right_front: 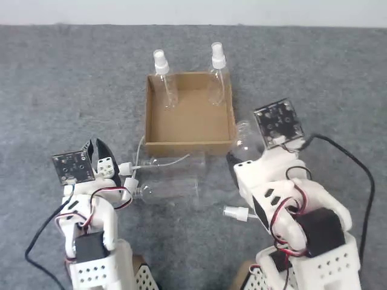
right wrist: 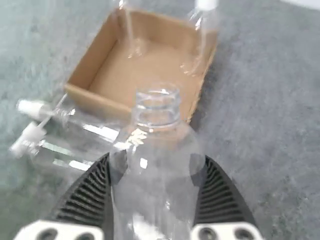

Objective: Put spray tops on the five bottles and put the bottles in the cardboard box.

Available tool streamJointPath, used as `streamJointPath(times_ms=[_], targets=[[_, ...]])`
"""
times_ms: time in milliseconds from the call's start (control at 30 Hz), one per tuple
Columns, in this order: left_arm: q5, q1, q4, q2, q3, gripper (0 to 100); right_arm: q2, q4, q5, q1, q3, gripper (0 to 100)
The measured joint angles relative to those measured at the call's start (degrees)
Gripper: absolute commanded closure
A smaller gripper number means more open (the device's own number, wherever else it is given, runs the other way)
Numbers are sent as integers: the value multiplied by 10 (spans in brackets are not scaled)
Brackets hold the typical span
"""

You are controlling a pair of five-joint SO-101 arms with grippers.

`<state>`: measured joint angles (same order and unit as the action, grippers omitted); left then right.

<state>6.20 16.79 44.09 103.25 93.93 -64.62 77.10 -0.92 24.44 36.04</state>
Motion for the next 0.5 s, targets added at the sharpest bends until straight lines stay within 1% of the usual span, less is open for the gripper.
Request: streamJointPath(times_ms=[167, 333, 500], targets=[[0, 0, 2, 0, 0, 955, -54, -91, -1, -37, 115, 961], [0, 0, 44, 0, 0, 952, -108, -166, -1, -74, 217, 961], [0, 0, 68, 0, -1, 904, -167, -207, -1, -89, 277, 961]])
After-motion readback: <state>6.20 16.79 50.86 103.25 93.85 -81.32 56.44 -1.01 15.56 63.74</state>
